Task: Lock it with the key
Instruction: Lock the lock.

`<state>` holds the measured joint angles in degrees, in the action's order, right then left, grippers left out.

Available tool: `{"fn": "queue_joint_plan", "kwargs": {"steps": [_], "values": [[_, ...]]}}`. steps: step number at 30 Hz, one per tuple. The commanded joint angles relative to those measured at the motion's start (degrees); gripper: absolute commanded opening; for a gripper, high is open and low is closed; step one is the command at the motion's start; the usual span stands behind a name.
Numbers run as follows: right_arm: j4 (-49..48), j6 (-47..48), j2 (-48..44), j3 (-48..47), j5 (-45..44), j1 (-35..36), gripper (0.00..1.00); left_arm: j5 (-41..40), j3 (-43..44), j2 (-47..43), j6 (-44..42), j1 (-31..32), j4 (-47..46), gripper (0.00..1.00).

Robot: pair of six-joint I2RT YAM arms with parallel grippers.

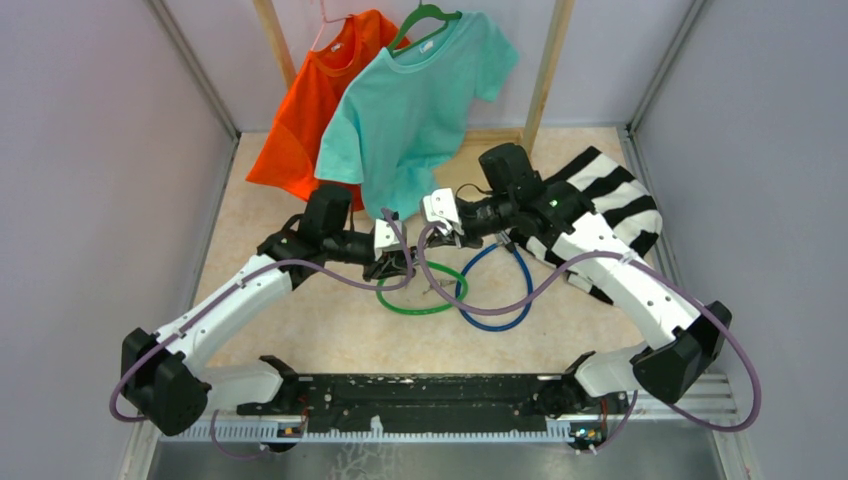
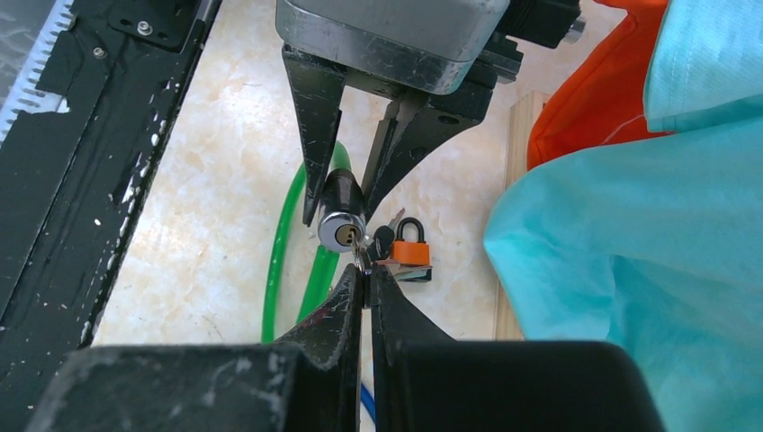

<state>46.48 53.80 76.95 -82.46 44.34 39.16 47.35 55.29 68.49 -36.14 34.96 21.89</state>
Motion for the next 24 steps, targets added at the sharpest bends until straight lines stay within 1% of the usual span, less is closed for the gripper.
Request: {"fn": "queue_joint_plan", "kwargs": {"steps": [1,9,14,20,24], "values": [[-1.3,-0.2,-2.1,-3.5,-0.9,-1.5,0.00,0.9,-1.2,-0.7,-1.1,0.3,3.6,0.00],[-1.3,-1.8,-2.9,-4.4,2.3,-4.6,0.00,0.8,-1.2,-0.8,-1.1,0.3,3.5,0.00],[-5.2,-5.6,-5.2,-1.8,4.5,-8.2,0.00,0.5,-1.0,-1.1,-1.0,0.3,3.5,0.00],[-12.8,-12.5,-9.6,5.4,1.3,-12.0,0.00,0.0,0.1,-1.3,-0.6,0.3,4.3,0.00],[-16.3,-16.4,-12.0,8.8,-1.1,-14.4,0.00,-1.9,3.5,-1.5,-0.3,0.2,7.6,0.00]]}}
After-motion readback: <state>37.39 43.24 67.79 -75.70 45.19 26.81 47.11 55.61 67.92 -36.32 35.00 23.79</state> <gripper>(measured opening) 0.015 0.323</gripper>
